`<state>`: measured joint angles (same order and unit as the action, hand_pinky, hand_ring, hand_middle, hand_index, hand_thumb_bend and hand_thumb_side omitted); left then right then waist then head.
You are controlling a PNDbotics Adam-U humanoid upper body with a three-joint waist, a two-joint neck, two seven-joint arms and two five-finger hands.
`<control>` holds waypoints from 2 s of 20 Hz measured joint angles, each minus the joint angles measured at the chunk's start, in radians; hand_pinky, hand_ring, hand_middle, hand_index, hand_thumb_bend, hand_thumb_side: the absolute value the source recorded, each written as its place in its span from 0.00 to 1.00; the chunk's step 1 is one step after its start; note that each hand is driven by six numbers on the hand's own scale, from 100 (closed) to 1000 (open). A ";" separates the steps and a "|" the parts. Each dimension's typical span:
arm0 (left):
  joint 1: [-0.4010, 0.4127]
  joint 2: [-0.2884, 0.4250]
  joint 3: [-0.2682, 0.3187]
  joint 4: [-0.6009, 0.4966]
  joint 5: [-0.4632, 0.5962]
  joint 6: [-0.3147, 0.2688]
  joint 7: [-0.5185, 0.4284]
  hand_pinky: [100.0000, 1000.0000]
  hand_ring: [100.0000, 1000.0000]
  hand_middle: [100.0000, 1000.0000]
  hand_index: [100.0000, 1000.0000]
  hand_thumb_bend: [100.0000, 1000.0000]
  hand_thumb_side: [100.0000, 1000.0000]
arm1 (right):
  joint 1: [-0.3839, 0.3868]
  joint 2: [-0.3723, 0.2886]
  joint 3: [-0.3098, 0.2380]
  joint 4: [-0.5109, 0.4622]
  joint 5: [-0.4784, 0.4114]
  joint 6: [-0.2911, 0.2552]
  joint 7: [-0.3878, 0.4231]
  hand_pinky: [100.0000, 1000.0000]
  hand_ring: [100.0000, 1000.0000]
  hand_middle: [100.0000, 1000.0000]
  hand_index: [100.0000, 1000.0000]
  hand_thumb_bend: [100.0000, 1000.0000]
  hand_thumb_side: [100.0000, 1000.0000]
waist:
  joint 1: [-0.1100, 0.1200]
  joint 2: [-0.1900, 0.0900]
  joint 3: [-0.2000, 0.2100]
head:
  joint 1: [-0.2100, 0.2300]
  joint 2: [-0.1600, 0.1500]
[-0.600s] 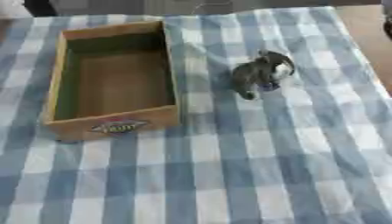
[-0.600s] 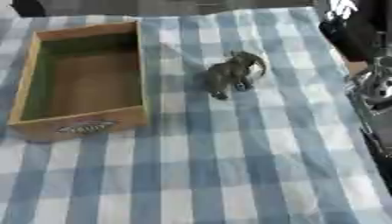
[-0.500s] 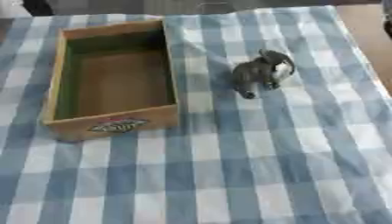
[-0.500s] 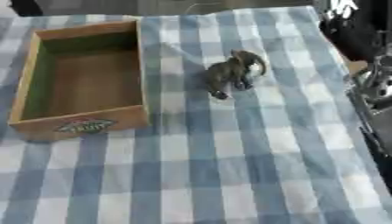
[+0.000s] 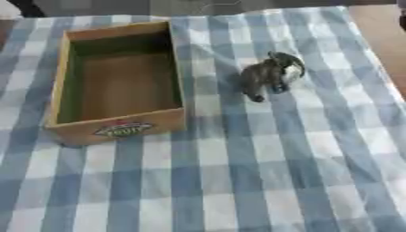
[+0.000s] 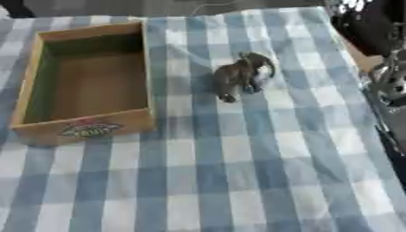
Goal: Pick up objects on the table and place them in the box.
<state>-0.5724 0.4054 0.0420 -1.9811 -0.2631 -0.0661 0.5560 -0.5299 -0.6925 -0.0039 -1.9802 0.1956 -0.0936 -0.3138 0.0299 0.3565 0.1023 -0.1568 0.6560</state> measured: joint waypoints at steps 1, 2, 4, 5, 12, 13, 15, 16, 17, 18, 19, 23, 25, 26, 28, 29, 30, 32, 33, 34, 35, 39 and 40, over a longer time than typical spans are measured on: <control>0.000 0.000 0.000 0.000 0.000 0.000 -0.001 0.86 0.86 0.87 0.89 0.00 0.69 | -0.015 -0.012 0.013 0.000 0.014 0.013 0.013 0.69 0.77 0.74 0.84 0.40 0.55 | 0.000 -0.002 0.000 | -0.001 0.001; 0.000 0.000 0.000 0.000 0.000 0.000 -0.002 0.86 0.86 0.87 0.89 0.00 0.69 | -0.031 -0.026 0.029 0.000 0.027 0.027 0.027 0.69 0.78 0.74 0.84 0.40 0.53 | -0.001 -0.002 0.001 | -0.002 0.001; 0.000 0.000 0.000 0.000 0.001 0.000 -0.004 0.86 0.86 0.87 0.89 0.00 0.69 | -0.063 -0.057 0.066 0.000 0.054 0.055 0.055 0.70 0.79 0.76 0.84 0.40 0.48 | -0.001 -0.004 0.004 | -0.005 0.002; 0.000 0.000 0.000 0.000 0.002 0.000 -0.005 0.86 0.86 0.87 0.89 0.00 0.69 | -0.078 -0.073 0.084 0.000 0.069 0.068 0.069 0.71 0.79 0.76 0.84 0.40 0.46 | -0.001 -0.005 0.005 | -0.005 0.002; 0.001 0.000 -0.001 0.000 0.005 0.001 -0.011 0.86 0.86 0.87 0.89 0.00 0.69 | -0.189 -0.165 0.189 0.018 0.171 0.085 0.172 0.76 0.83 0.81 0.85 0.39 0.35 | -0.007 -0.012 0.009 | -0.014 0.002; 0.001 0.000 -0.001 0.000 0.006 0.002 -0.012 0.86 0.86 0.87 0.89 0.00 0.69 | -0.205 -0.172 0.202 0.033 0.185 0.075 0.185 0.76 0.83 0.81 0.85 0.39 0.36 | -0.007 -0.013 0.010 | -0.014 0.002; 0.001 0.000 -0.003 0.000 0.007 0.001 -0.014 0.86 0.86 0.87 0.89 0.00 0.69 | -0.236 -0.183 0.233 0.069 0.214 0.052 0.214 0.78 0.84 0.82 0.86 0.39 0.38 | -0.007 -0.014 0.012 | -0.016 0.002; 0.001 0.000 -0.004 0.000 0.008 0.001 -0.014 0.86 0.86 0.87 0.89 0.00 0.69 | -0.252 -0.185 0.249 0.091 0.228 0.039 0.228 0.78 0.84 0.82 0.86 0.39 0.38 | -0.008 -0.016 0.014 | -0.017 0.002; 0.001 0.000 -0.006 0.000 0.008 0.000 -0.015 0.86 0.86 0.87 0.89 0.00 0.69 | -0.267 -0.187 0.266 0.114 0.242 0.025 0.243 0.79 0.85 0.82 0.86 0.39 0.38 | -0.008 -0.017 0.014 | -0.018 0.002; 0.001 0.000 -0.007 0.000 0.008 0.001 -0.015 0.86 0.86 0.87 0.89 0.00 0.69 | -0.283 -0.189 0.282 0.138 0.258 0.009 0.258 0.79 0.85 0.83 0.86 0.39 0.38 | -0.009 -0.018 0.015 | -0.019 0.002; 0.001 0.000 -0.007 0.000 0.008 0.001 -0.016 0.86 0.86 0.87 0.89 0.00 0.69 | -0.298 -0.191 0.297 0.163 0.274 -0.006 0.274 0.80 0.85 0.82 0.86 0.39 0.38 | -0.010 -0.018 0.015 | -0.020 0.002; 0.001 0.000 -0.007 0.000 0.008 0.001 -0.018 0.86 0.86 0.87 0.89 0.00 0.69 | -0.350 -0.191 0.338 0.268 0.339 -0.071 0.339 0.81 0.87 0.83 0.87 0.42 0.39 | -0.013 -0.018 0.017 | -0.021 0.002; 0.001 0.000 -0.007 0.000 0.008 0.001 -0.020 0.86 0.86 0.87 0.89 0.00 0.69 | -0.372 -0.185 0.350 0.321 0.371 -0.103 0.371 0.81 0.88 0.83 0.88 0.47 0.40 | -0.013 -0.018 0.019 | -0.021 0.001; 0.001 0.000 -0.007 0.000 0.008 0.001 -0.021 0.86 0.86 0.87 0.89 0.00 0.69 | -0.383 -0.179 0.354 0.347 0.388 -0.119 0.387 0.82 0.88 0.82 0.89 0.49 0.39 | -0.013 -0.019 0.020 | -0.021 0.001; 0.001 0.000 -0.008 0.000 0.008 0.001 -0.022 0.86 0.86 0.87 0.89 0.00 0.69 | -0.405 -0.165 0.360 0.399 0.420 -0.152 0.420 0.82 0.88 0.82 0.91 0.52 0.34 | -0.013 -0.019 0.020 | -0.021 0.001; 0.001 0.000 -0.008 0.000 0.008 0.001 -0.023 0.86 0.86 0.87 0.89 0.00 0.69 | -0.415 -0.158 0.363 0.426 0.436 -0.168 0.436 0.83 0.89 0.82 0.94 0.54 0.32 | -0.013 -0.019 0.020 | -0.021 0.001; 0.001 0.000 -0.008 0.000 0.008 0.001 -0.023 0.86 0.86 0.87 0.89 0.00 0.69 | -0.424 -0.150 0.363 0.451 0.452 -0.184 0.452 0.83 0.89 0.82 0.96 0.55 0.30 | -0.013 -0.019 0.021 | -0.021 0.000; 0.001 0.000 -0.009 0.000 0.008 0.001 -0.023 0.86 0.86 0.87 0.89 0.00 0.69 | -0.441 -0.136 0.363 0.499 0.483 -0.215 0.483 0.83 0.89 0.81 0.98 0.57 0.27 | -0.013 -0.020 0.021 | -0.021 -0.001; 0.001 0.000 -0.010 0.000 0.008 0.001 -0.023 0.86 0.86 0.87 0.89 0.00 0.69 | -0.448 -0.129 0.363 0.519 0.498 -0.231 0.499 0.83 0.90 0.79 0.97 0.58 0.25 | -0.013 -0.020 0.021 | -0.021 -0.002; 0.001 0.000 -0.011 0.000 0.008 0.001 -0.023 0.86 0.86 0.87 0.89 0.00 0.69 | -0.454 -0.123 0.363 0.539 0.516 -0.247 0.515 0.83 0.90 0.79 0.96 0.58 0.24 | -0.013 -0.020 0.020 | -0.021 -0.002; 0.001 0.000 -0.012 0.000 0.008 0.001 -0.023 0.86 0.86 0.87 0.89 0.00 0.69 | -0.460 -0.118 0.363 0.556 0.532 -0.263 0.531 0.84 0.90 0.78 0.95 0.58 0.21 | -0.013 -0.020 0.020 | -0.021 -0.003; 0.001 0.000 -0.013 0.000 0.008 0.001 -0.023 0.86 0.86 0.87 0.89 0.00 0.69 | -0.476 -0.096 0.357 0.618 0.597 -0.328 0.596 0.85 0.91 0.79 0.92 0.57 0.14 | -0.013 -0.020 0.020 | -0.022 -0.005; 0.001 0.000 -0.013 0.000 0.008 0.001 -0.023 0.86 0.86 0.87 0.89 0.00 0.69 | -0.480 -0.091 0.355 0.632 0.612 -0.344 0.612 0.85 0.92 0.80 0.92 0.57 0.11 | -0.013 -0.020 0.020 | -0.022 -0.006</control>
<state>-0.5715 0.4054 0.0293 -1.9811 -0.2548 -0.0652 0.5325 -1.0096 -0.7833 0.3516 -1.3486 0.8077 -0.4380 0.2985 0.0173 0.3367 0.1221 -0.1786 0.6496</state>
